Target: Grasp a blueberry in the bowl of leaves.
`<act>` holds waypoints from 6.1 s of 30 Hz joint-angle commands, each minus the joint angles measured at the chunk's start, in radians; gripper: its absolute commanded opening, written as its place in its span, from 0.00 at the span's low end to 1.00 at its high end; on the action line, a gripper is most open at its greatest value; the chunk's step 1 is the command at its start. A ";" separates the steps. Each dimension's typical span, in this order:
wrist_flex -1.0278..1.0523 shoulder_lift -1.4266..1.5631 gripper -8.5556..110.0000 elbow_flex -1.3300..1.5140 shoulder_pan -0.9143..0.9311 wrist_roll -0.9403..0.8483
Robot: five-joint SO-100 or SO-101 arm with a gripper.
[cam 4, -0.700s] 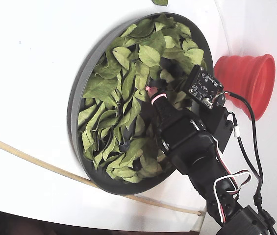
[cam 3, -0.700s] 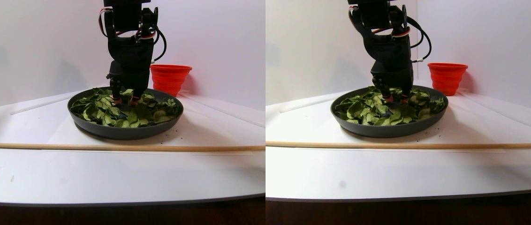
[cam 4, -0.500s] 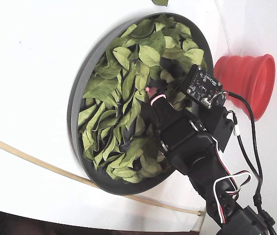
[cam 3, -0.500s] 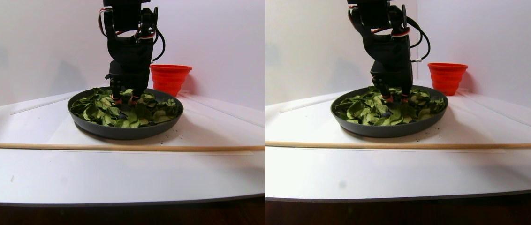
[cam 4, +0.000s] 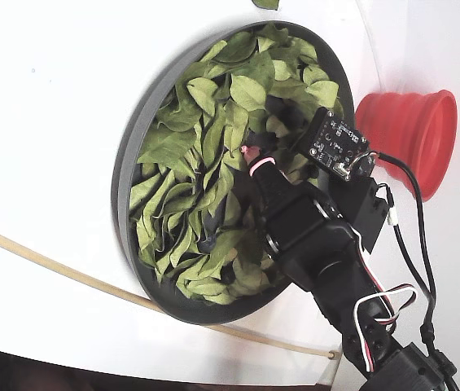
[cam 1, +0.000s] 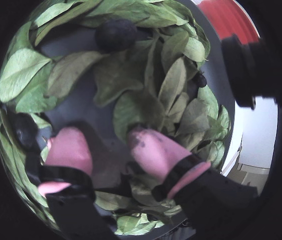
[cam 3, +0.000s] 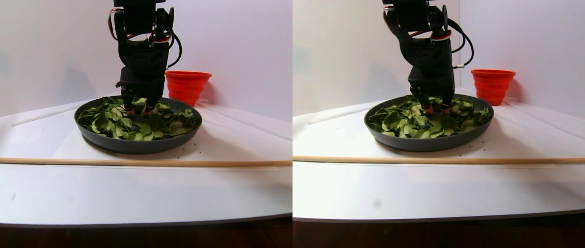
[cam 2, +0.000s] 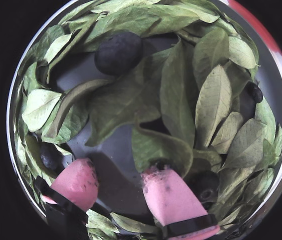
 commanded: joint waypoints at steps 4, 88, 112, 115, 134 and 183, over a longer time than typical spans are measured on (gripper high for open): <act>-0.002 0.092 0.21 0.015 -0.005 0.002; -0.049 0.034 0.25 -0.061 -0.120 0.149; -0.067 -0.005 0.21 -0.057 -0.101 0.072; -0.067 0.006 0.22 -0.038 -0.097 0.066; -0.029 0.058 0.23 0.020 -0.104 0.029; -0.014 0.132 0.16 0.041 -0.078 -0.051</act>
